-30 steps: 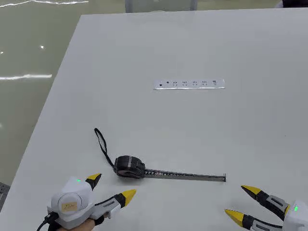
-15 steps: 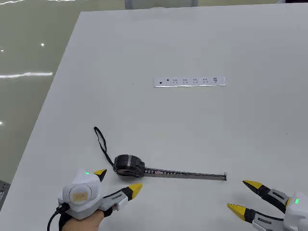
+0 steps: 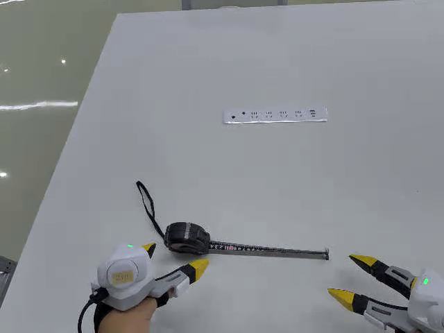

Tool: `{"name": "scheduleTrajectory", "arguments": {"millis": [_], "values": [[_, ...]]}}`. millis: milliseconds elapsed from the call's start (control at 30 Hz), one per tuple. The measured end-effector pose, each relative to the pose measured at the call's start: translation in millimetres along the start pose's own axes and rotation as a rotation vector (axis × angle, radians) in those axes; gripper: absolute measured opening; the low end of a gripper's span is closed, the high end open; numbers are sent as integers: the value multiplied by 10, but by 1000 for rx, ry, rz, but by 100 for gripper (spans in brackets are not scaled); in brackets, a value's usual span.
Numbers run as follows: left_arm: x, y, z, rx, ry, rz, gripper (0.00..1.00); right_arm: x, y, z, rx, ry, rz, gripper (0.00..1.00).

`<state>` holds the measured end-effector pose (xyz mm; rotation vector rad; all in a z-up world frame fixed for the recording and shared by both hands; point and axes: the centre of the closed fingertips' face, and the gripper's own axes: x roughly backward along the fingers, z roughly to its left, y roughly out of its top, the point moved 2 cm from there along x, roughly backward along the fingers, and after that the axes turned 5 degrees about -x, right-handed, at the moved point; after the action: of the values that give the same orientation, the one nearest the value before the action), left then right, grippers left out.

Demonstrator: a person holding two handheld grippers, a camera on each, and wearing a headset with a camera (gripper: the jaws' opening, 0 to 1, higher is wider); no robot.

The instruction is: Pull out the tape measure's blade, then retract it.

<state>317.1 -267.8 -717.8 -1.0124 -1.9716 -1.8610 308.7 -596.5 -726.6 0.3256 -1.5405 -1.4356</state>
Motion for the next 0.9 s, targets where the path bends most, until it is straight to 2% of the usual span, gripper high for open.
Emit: {"name": "scheduleTrajectory", "arguments": {"millis": [100, 133, 267, 633, 900], "values": [[-36, 13, -8, -1, 3, 7, 75, -21, -8, -15, 2, 6, 6, 49], [-40, 24, -7, -27, 9, 10, 76, -30, -5, -21, -1, 10, 7, 49], [-80, 47, -24, 1, 6, 5, 75, -55, -5, -42, 5, 18, 16, 49], [-168, 83, -78, 6, 16, 17, 75, -135, -32, -90, -6, 50, 34, 47], [-238, 93, -85, 37, 31, 30, 76, -201, -55, -103, -7, 64, 37, 47]]}}
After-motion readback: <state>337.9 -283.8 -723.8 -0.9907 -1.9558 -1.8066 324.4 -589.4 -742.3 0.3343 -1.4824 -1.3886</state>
